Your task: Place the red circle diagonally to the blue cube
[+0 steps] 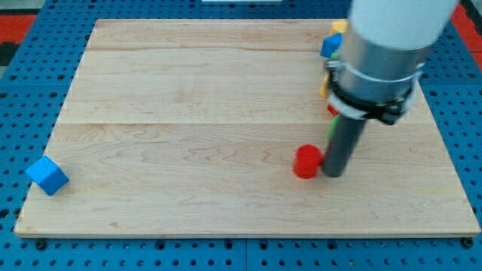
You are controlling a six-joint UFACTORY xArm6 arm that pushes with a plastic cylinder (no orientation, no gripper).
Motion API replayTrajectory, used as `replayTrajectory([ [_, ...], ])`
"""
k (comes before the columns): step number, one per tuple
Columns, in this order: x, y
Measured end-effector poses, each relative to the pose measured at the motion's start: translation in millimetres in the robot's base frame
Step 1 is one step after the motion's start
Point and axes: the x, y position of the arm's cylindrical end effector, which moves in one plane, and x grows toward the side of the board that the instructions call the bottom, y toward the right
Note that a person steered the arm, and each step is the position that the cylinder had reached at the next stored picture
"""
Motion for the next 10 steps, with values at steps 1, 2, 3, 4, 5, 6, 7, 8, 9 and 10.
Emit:
replayTrajectory([
  [1, -3, -47],
  [2, -16, -18],
  [3, -17, -17],
  [4, -23, -11],
  [5, -29, -8],
  [6, -31, -68],
  [7, -39, -136],
  [8, -39, -192],
  [9, -26, -184],
  [10, 0, -178],
])
